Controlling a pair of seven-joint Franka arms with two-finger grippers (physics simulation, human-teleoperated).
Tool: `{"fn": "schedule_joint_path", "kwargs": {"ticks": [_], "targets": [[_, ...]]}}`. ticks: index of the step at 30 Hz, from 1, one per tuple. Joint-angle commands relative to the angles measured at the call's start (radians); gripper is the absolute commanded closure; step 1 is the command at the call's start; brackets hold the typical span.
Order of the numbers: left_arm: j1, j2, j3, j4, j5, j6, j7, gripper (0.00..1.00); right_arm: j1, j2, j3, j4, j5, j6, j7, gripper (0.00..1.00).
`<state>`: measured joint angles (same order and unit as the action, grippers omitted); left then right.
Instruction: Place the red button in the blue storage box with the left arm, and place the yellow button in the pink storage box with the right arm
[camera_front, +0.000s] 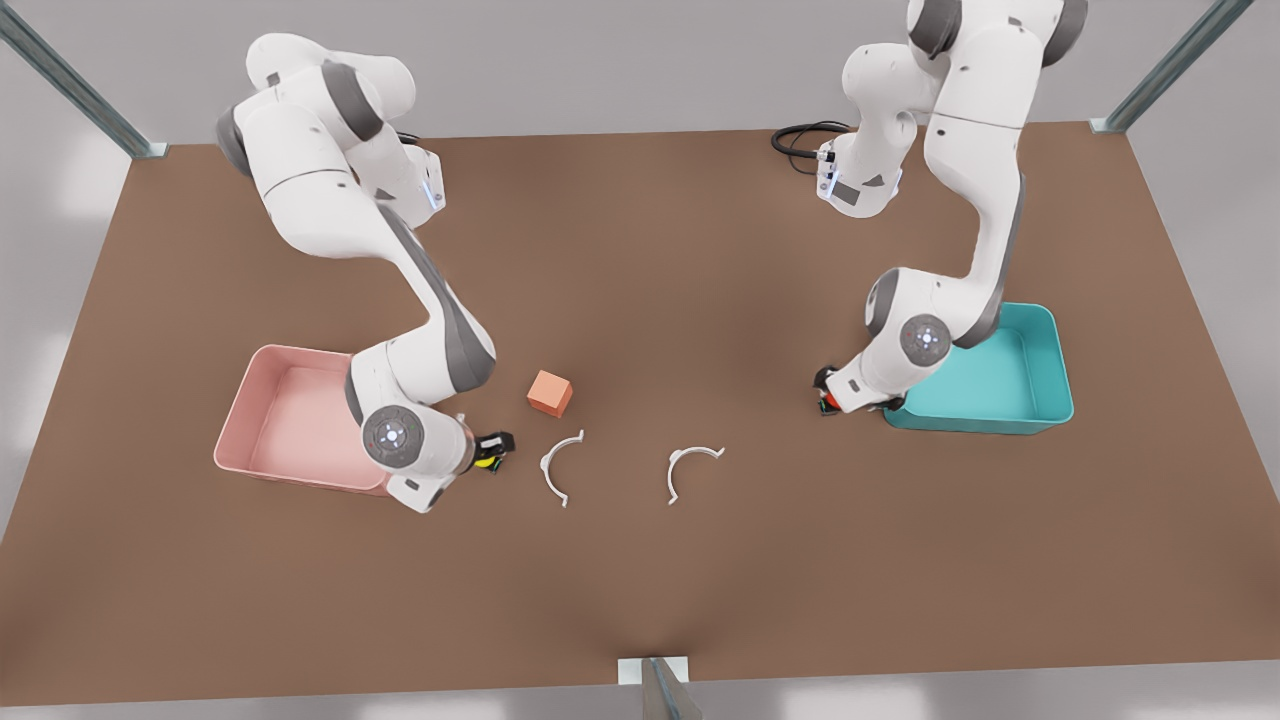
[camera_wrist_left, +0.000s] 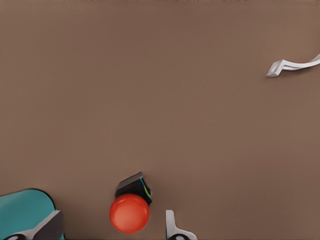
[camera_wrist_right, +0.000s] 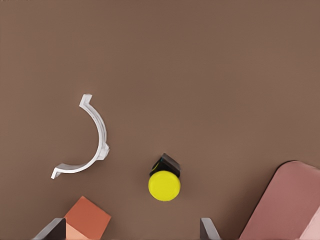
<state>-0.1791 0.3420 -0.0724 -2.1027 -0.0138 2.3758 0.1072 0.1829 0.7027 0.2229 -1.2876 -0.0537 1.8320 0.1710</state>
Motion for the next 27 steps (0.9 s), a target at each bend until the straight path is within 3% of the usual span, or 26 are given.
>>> {"fn": "schedule_joint_path", "kwargs": {"ticks": [1,8,10,12,15,21,23,27], "targets": [[0.001,0.023,0.000,0.000,0.001,0.180,0.088,0.00,0.000,0.027,-0.002,0.001,-0.043,0.144,0.056,0.00],[0.001,0.080,0.002,-0.034,0.001,0.175,0.095,0.00,-0.043,0.023,0.013,-0.133,-0.035,0.225,0.041,0.00],[0.001,0.078,0.002,-0.074,0.003,0.174,0.097,0.01,-0.115,0.017,0.078,-0.187,-0.040,0.225,0.041,0.00],[0.000,0.078,0.002,-0.088,0.003,0.172,0.097,0.01,-0.119,0.006,0.079,-0.202,-0.040,0.214,0.042,0.00],[-0.002,0.077,0.000,-0.088,0.003,0.172,0.094,0.20,-0.109,0.004,0.081,-0.216,-0.040,0.216,0.051,0.00],[-0.003,0.078,0.000,-0.066,0.003,0.174,0.089,0.22,-0.120,-0.017,0.093,-0.277,-0.040,0.227,0.044,0.00],[-0.005,0.078,0.000,-0.066,0.003,0.174,0.086,0.36,-0.128,-0.012,0.093,-0.288,-0.040,0.233,0.041,0.00],[-0.005,0.054,0.000,-0.066,0.003,0.160,0.083,0.39,-0.135,0.006,0.092,-0.300,-0.040,0.285,0.031,0.00]]}}
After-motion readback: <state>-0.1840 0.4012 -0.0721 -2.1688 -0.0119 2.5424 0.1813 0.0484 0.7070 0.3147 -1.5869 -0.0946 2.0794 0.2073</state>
